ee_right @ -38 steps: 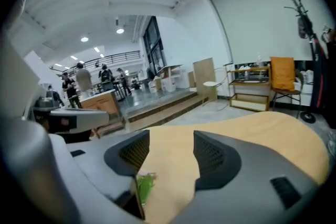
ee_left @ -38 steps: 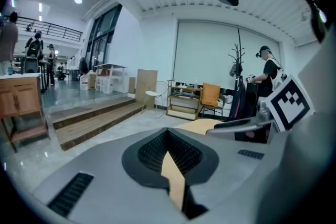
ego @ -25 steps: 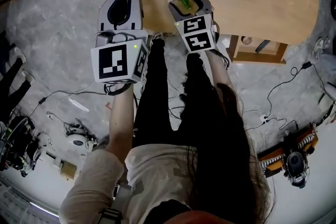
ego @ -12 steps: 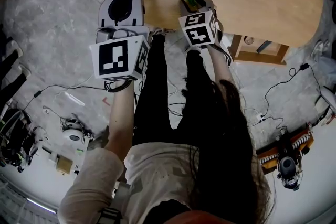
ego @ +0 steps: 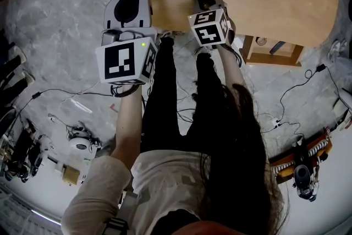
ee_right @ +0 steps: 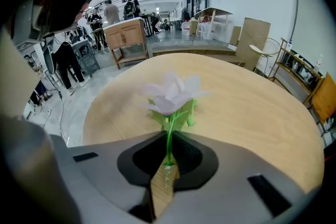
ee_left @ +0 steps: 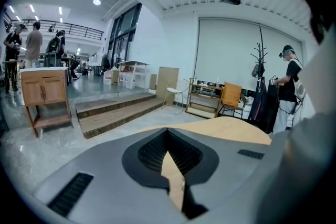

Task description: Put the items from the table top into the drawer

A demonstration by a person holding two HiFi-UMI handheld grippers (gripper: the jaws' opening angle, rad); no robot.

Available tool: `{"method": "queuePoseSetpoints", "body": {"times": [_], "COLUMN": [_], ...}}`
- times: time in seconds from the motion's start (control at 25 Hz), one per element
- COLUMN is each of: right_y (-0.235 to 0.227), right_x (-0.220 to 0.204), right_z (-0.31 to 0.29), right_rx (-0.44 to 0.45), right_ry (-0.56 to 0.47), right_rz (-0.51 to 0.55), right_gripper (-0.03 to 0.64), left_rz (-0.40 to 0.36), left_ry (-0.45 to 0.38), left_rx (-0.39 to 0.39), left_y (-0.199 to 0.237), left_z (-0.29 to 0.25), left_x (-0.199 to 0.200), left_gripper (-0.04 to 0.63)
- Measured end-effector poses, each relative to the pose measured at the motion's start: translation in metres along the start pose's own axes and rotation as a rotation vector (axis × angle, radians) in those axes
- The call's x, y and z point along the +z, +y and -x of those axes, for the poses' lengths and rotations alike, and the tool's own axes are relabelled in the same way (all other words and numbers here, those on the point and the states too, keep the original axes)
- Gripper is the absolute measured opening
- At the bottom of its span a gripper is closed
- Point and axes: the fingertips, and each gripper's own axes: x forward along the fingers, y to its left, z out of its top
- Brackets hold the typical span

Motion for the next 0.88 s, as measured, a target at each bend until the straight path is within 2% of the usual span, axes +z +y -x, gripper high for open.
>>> {"method": "queuePoseSetpoints", "body": {"times": [0.16,0.36,0.64,0.76,0.88], "right_y": [-0.011,-0.031,-0.052,-0.061,-0.063], "right_x": [0.035,0.121,0.242,0.264,0.273], "right_z": [0.022,0.096,0.277,0.360,0.416], "right_rx": [-0.033,-0.096,-0.210,-0.256,-0.290], "right_ry": [-0.075,-0.272,-0.649,-0.802,-0.903], "right_rz": [-0.004,-0.033,-0.135,-0.173,-0.210], "right_gripper": [0.029,0.029,0.028,0.026,0.026], "left_rz": [0.000,-0.001,-0.023,-0.035,-0.048], "left_ry": [-0.014,-0.074,-0.217,-0.281,-0.314], "left_rx": [-0.011,-0.030,-0.070,-0.100,-0.134], "left_y": [-0.003,-0.010,-0.036,-0.061,-0.080], "left_z": [0.003,0.012,0.044,0.060,0.074], "left_x": [0.016,0.072,0.192,0.241,0.271], "left_gripper": [0.006,0.006,0.006,0.006,0.005]}}
